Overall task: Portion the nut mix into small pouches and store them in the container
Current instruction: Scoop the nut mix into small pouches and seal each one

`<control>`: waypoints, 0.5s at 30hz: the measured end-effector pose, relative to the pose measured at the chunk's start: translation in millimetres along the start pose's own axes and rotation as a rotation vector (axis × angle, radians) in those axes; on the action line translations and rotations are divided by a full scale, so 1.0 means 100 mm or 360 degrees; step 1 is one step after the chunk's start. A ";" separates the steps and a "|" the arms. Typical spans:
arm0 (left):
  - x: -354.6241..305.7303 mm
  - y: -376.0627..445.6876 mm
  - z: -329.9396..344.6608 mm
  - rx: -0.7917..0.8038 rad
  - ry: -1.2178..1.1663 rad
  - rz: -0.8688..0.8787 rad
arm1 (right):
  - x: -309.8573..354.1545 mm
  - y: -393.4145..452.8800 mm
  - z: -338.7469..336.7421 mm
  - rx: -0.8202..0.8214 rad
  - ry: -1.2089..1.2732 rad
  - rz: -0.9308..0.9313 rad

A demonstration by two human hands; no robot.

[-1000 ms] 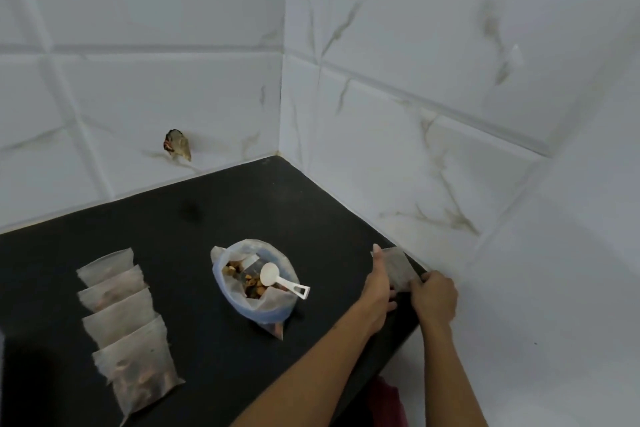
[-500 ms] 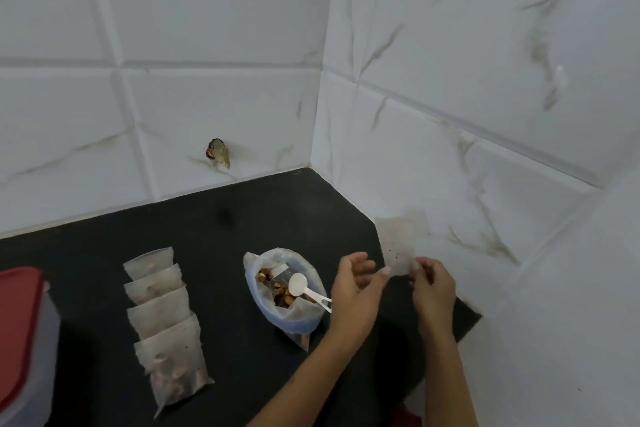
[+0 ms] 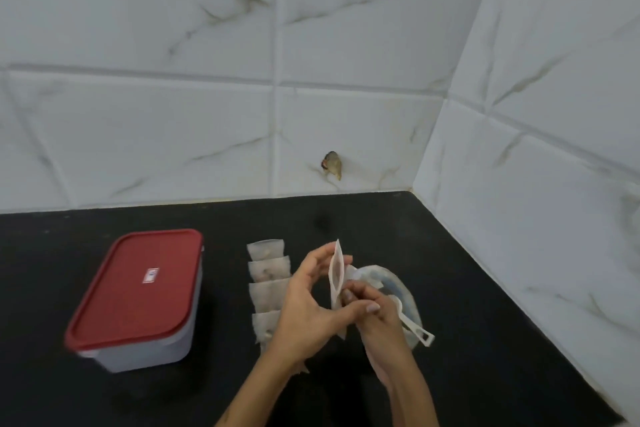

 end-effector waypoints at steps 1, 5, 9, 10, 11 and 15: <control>0.01 -0.02 -0.07 -0.0050 0.0071 0.0004 | 0.01 0.02 0.04 -0.0005 -0.0033 -0.0007; 0.00 -0.08 -0.27 -0.0211 0.0549 -0.0008 | 0.15 0.02 0.11 -0.0281 -0.0174 -0.0228; -0.03 -0.08 -0.31 -0.0175 0.0905 -0.0029 | 0.46 -0.09 0.22 -0.0282 -0.0268 -0.0523; -0.03 -0.08 -0.31 -0.0165 0.0948 -0.0022 | 0.51 -0.12 0.27 -0.0203 -0.0341 -0.0538; -0.02 -0.08 -0.30 -0.0161 0.0976 -0.0001 | 0.54 -0.14 0.30 -0.0133 -0.0473 -0.0541; 0.00 -0.08 -0.30 -0.0155 0.1030 0.0076 | 0.58 -0.18 0.33 -0.0157 -0.1104 -0.0523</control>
Point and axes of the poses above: each hand's wrist, its own y-axis towards the middle knuckle, its own z-axis out of the palm, x = y × z, the point moved 3 cm from there along y, towards the middle knuckle, and after that the axes turned 15 degrees about x, right-handed, at the moved point
